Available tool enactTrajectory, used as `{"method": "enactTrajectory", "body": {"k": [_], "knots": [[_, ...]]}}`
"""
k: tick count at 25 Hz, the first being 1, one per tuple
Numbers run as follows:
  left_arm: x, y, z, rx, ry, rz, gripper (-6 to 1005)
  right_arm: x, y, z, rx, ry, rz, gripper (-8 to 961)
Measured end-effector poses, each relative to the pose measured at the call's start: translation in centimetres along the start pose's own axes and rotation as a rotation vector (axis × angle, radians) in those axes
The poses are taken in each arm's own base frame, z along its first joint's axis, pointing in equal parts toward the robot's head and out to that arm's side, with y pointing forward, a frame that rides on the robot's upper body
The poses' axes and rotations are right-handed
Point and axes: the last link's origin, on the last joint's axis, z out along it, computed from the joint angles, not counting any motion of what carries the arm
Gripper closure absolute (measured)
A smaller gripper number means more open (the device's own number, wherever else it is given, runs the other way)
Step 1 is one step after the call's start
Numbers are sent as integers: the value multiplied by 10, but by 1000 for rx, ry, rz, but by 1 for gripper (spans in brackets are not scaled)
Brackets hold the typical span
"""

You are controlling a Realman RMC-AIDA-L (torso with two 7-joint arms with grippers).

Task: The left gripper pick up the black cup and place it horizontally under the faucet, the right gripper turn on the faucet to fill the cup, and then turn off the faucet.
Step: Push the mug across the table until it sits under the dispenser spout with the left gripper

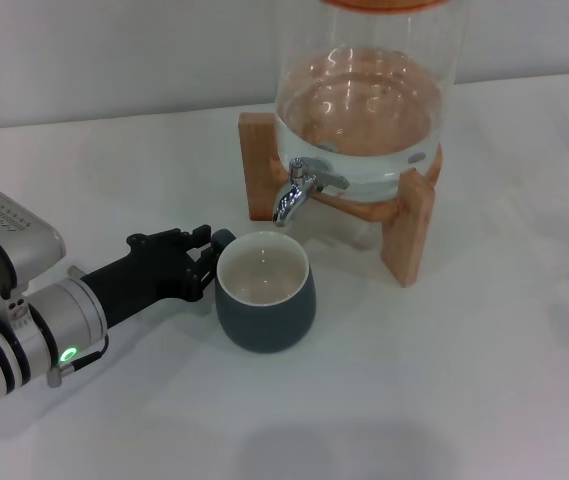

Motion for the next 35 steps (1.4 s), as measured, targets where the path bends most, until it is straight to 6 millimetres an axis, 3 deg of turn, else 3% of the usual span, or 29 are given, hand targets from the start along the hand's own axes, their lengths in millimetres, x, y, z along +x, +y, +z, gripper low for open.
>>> {"method": "enactTrajectory", "body": {"k": [35], "knots": [[3, -2, -1, -5, 4, 24, 620, -1, -2, 2, 15, -7, -6, 145]]}}
